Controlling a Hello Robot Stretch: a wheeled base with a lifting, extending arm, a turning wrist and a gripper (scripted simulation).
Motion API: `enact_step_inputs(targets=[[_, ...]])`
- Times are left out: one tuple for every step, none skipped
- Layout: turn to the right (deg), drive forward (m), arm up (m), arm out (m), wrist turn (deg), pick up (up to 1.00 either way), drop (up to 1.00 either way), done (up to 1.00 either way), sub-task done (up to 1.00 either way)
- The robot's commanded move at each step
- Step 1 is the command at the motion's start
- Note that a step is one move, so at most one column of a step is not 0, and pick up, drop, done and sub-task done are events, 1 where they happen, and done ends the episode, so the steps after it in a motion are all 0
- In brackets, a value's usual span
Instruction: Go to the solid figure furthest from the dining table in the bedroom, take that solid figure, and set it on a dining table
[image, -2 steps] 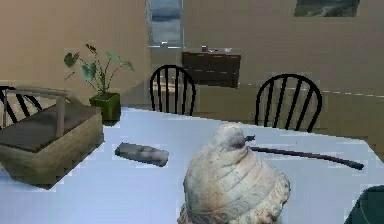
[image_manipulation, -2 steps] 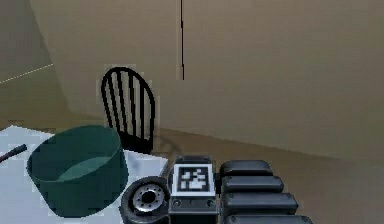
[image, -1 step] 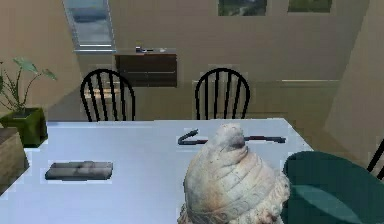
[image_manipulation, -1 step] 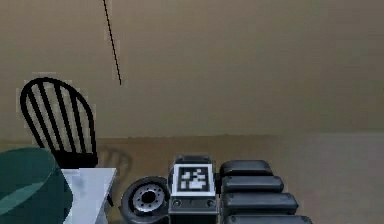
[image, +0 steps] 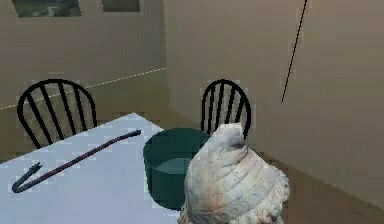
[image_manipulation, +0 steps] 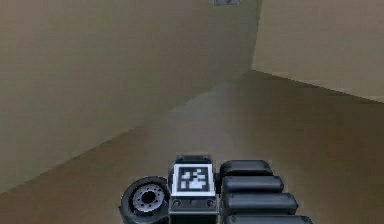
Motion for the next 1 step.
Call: enact_step_inputs(targets=[[33.0, 0.0, 0.0, 0.0, 0.0, 0.0, 0.0, 0.0, 0.0]])
